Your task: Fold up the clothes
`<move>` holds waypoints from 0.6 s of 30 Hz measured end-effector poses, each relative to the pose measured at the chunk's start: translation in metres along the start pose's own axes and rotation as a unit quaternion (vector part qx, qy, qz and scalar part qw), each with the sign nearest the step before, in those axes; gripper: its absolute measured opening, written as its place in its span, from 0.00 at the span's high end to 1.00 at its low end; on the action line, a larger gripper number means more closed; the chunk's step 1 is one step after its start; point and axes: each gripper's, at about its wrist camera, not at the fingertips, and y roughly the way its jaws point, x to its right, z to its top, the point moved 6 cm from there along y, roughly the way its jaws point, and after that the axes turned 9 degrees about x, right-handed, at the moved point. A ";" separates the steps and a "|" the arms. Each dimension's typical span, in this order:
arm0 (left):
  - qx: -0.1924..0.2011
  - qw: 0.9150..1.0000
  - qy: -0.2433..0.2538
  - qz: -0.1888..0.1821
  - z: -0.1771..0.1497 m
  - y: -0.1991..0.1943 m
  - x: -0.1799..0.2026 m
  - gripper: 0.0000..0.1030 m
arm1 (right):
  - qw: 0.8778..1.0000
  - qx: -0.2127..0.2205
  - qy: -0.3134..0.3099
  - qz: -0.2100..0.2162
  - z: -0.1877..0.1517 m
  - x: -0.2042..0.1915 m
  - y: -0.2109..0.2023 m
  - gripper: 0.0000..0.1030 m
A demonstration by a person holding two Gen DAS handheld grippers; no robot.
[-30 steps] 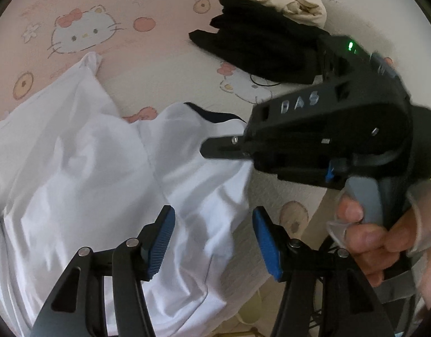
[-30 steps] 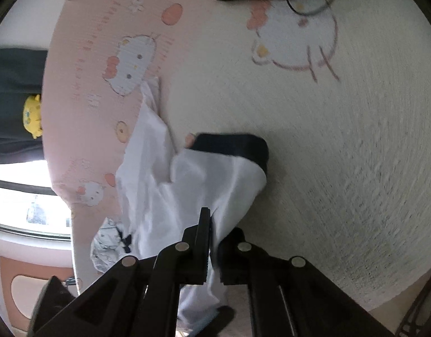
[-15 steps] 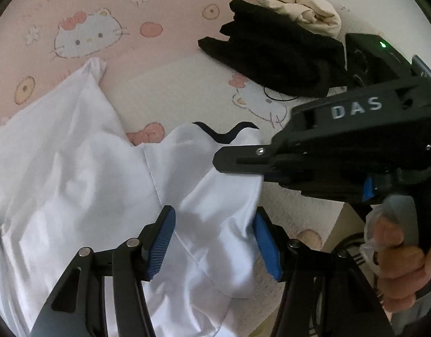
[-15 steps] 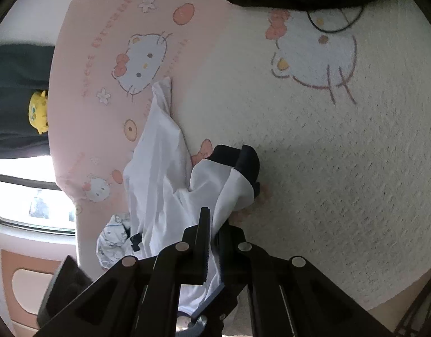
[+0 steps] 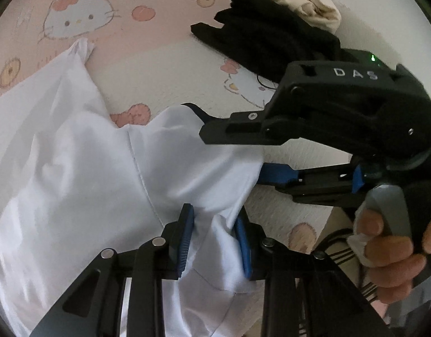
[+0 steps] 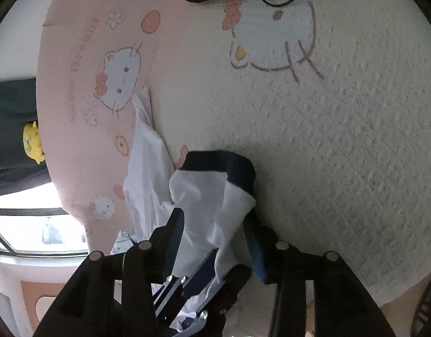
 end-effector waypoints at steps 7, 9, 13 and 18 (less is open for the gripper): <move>0.007 1.000 -0.012 -0.006 -0.004 -0.007 -0.010 0.75 | 0.994 0.018 -0.088 -0.068 0.002 -0.014 0.005 0.92; 0.010 1.000 -0.018 -0.008 -0.005 -0.011 -0.014 0.75 | 0.991 0.022 -0.109 -0.077 0.001 -0.020 0.004 0.93; 0.016 0.999 -0.031 -0.019 -0.006 -0.019 -0.021 0.79 | 0.990 0.027 -0.129 -0.042 -0.002 -0.043 0.000 0.93; 0.043 0.993 -0.091 -0.063 0.005 -0.034 -0.040 0.81 | 0.985 0.018 -0.168 -0.017 -0.007 -0.079 0.001 0.93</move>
